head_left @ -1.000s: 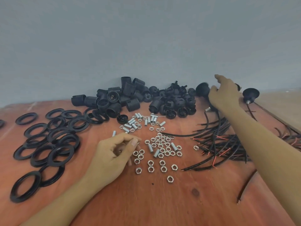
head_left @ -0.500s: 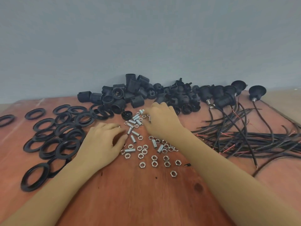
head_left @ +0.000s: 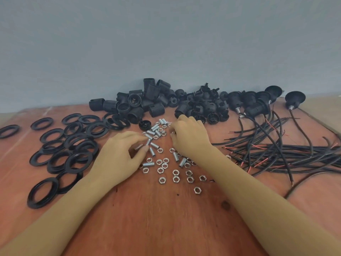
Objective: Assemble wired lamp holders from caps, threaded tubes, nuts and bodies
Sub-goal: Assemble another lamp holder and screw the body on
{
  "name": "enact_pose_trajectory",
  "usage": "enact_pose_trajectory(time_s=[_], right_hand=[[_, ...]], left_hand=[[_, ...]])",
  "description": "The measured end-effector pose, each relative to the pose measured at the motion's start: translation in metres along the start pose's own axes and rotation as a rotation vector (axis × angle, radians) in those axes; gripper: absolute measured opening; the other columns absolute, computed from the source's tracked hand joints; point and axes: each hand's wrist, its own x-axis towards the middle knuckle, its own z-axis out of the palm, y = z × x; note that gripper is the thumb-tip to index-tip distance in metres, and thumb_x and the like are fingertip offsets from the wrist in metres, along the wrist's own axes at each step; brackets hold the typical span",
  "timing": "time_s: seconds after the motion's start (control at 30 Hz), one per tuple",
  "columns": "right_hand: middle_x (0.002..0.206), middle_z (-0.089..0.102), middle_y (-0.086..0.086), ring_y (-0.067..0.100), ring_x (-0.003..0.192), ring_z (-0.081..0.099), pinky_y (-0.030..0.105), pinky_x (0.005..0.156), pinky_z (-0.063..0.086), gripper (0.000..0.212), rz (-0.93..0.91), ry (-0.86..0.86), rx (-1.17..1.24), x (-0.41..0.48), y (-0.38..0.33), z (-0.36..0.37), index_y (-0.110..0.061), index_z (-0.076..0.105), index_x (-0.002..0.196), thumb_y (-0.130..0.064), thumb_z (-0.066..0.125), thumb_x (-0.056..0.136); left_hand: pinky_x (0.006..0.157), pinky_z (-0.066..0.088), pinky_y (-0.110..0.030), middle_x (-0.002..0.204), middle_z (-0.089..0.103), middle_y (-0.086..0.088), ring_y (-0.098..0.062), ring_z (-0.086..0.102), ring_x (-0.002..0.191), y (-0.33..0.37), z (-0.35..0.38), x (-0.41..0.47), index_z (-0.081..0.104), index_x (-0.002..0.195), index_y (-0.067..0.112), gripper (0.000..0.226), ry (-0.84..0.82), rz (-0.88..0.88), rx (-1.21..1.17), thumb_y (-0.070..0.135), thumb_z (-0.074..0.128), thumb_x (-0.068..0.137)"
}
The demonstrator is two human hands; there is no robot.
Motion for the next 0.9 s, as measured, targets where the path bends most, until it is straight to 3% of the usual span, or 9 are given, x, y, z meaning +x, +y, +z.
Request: enact_pose_trajectory(time_s=[0.23, 0.37, 0.53, 0.67, 0.8, 0.9], right_hand=[[0.122, 0.050, 0.010, 0.030, 0.113, 0.049, 0.039, 0.095, 0.036, 0.031, -0.057, -0.023, 0.037, -0.004, 0.012, 0.004, -0.017, 0.061, 0.122, -0.035, 0.047, 0.101], [0.113, 0.053, 0.008, 0.027, 0.103, 0.053, 0.036, 0.089, 0.038, 0.035, -0.113, 0.035, 0.070, -0.004, 0.020, -0.001, -0.012, 0.061, 0.115, -0.040, 0.043, 0.102], [0.084, 0.054, -0.003, 0.005, 0.073, 0.048, 0.021, 0.067, 0.036, 0.021, -0.116, 0.198, 0.464, -0.008, 0.020, -0.017, -0.020, 0.062, 0.095, -0.038, 0.052, 0.099], [0.065, 0.057, -0.002, 0.002, 0.057, 0.045, 0.011, 0.058, 0.040, 0.014, -0.064, 0.237, 0.817, -0.021, 0.009, -0.021, -0.025, 0.060, 0.084, -0.034, 0.059, 0.096], [0.068, 0.067, -0.004, 0.007, 0.057, 0.055, 0.020, 0.058, 0.048, 0.015, 0.043, 0.172, 1.088, -0.030, 0.001, -0.017, -0.022, 0.064, 0.084, -0.029, 0.061, 0.096], [0.064, 0.067, -0.009, 0.004, 0.055, 0.058, 0.023, 0.058, 0.050, 0.016, 0.088, 0.146, 1.223, -0.036, 0.002, -0.015, -0.018, 0.066, 0.085, -0.026, 0.060, 0.096]], left_hand=[[0.082, 0.048, -0.040, 0.104, 0.067, 0.013, -0.013, 0.057, 0.093, 0.014, 0.000, -0.005, 0.077, 0.101, 0.023, 0.038, -0.120, 0.217, 0.017, 0.050, 0.058, 0.083], [0.079, 0.044, -0.035, 0.101, 0.066, 0.017, -0.005, 0.051, 0.088, 0.014, 0.003, -0.007, 0.079, 0.091, 0.027, 0.026, -0.148, 0.259, 0.009, 0.048, 0.067, 0.082], [0.080, 0.038, -0.028, 0.095, 0.063, 0.022, 0.000, 0.050, 0.089, 0.014, 0.008, -0.005, 0.074, 0.080, 0.028, 0.023, -0.137, 0.200, -0.095, 0.051, 0.068, 0.079], [0.079, 0.041, -0.031, 0.086, 0.063, 0.019, -0.006, 0.053, 0.083, 0.016, 0.009, -0.006, 0.067, 0.077, 0.028, 0.018, -0.140, 0.200, -0.105, 0.046, 0.067, 0.079], [0.077, 0.039, -0.013, 0.073, 0.066, 0.019, 0.002, 0.058, 0.074, 0.022, 0.011, -0.009, 0.065, 0.080, 0.028, 0.018, 0.009, 0.125, -0.165, 0.043, 0.073, 0.083], [0.076, 0.046, -0.019, 0.080, 0.069, 0.018, 0.002, 0.064, 0.068, 0.026, 0.011, -0.008, 0.064, 0.083, 0.025, 0.015, 0.119, 0.092, -0.268, 0.040, 0.067, 0.083]])
